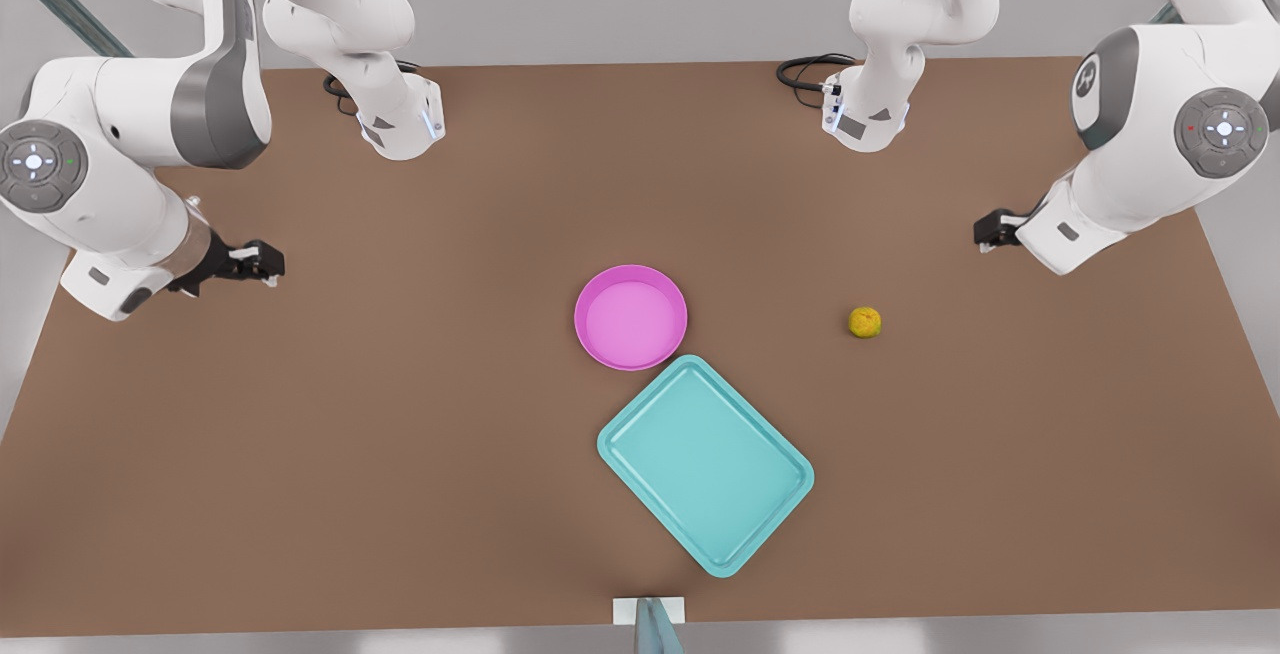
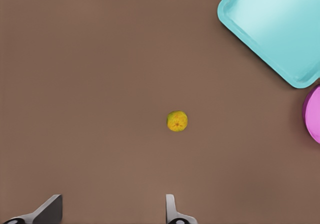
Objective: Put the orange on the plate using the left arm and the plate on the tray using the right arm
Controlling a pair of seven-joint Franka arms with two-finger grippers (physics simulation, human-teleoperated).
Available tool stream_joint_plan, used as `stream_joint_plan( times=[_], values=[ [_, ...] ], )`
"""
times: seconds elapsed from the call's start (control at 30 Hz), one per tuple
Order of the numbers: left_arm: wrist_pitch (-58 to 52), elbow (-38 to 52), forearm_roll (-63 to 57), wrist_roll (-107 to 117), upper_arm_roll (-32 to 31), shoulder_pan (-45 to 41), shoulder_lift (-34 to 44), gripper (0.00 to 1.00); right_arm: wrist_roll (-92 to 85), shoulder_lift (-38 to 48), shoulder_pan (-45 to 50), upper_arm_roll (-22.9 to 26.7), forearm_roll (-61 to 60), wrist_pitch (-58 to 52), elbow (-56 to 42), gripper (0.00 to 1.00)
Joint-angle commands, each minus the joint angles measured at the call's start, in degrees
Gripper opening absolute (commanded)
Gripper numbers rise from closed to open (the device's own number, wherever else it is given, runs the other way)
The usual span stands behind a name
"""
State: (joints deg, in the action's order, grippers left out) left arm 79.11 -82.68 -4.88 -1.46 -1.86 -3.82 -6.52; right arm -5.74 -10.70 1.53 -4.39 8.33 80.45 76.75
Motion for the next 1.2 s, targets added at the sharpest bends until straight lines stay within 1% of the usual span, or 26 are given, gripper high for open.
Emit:
stream_joint_plan(
  times=[0.0,0.03,0.07,0.1,0.13,0.17,0.2,0.33,0.5,0.53,0.73,0.77,1.17],
  values=[
    [2.8,-0.1,-0.1,-0.6,0.0,0.2,-0.1,1.00,-1.7,0.1,0.1,0.0,-0.3,3.7,0.0,1.00],
    [3.1,-0.4,-0.1,-0.1,-0.1,0.1,-1.1,1.00,-1.7,0.0,0.1,0.0,-0.3,3.8,0.0,1.00],
    [4.4,-1.3,0.0,-0.2,-0.2,0.0,-4.2,1.00,-1.7,0.0,0.1,0.0,-0.3,3.8,0.0,1.00],
    [14.7,-11.0,0.1,-0.3,-0.2,-0.1,-6.1,1.00,-1.7,0.0,0.2,0.0,-0.3,3.8,0.0,1.00],
    [24.1,-18.3,0.0,0.0,-0.2,-0.8,-8.0,1.00,-1.7,-0.1,0.2,0.0,-0.3,3.8,0.0,1.00],
    [30.7,-21.4,0.0,0.0,-0.2,-0.7,-10.7,1.00,-1.7,-0.1,0.3,0.0,-0.3,4.0,0.0,1.00],
    [40.8,-27.7,0.0,-0.1,-0.2,-1.1,-10.8,1.00,-1.6,-0.5,0.4,0.0,-0.4,4.0,-0.1,1.00],
    [51.4,-35.3,0.0,-0.6,-0.2,-1.2,-12.9,1.00,-1.6,-0.6,0.7,0.0,-0.3,4.2,-0.1,1.00],
    [51.8,-36.9,-0.1,-3.5,-0.2,-3.0,-13.0,1.00,-1.6,-0.6,0.7,0.0,-0.3,4.0,-0.1,1.00],
    [51.8,-36.9,0.0,-3.0,-0.2,-4.6,-13.2,1.00,-1.6,-0.7,0.8,0.0,-0.3,4.0,-0.1,1.00],
    [50.8,-38.3,0.0,-0.1,-0.1,-5.1,-14.6,1.00,-1.1,-0.7,0.8,-0.2,-0.3,3.8,-0.1,1.00],
    [51.3,-38.5,0.0,1.6,-0.1,-5.1,-15.9,1.00,-1.1,-0.7,0.8,-0.1,-0.3,3.8,-0.1,1.00],
    [51.7,-39.1,0.0,1.9,-0.1,-5.2,-20.7,1.00,-1.1,-0.7,0.8,-0.2,-0.3,3.8,0.0,1.00]
  ],
)
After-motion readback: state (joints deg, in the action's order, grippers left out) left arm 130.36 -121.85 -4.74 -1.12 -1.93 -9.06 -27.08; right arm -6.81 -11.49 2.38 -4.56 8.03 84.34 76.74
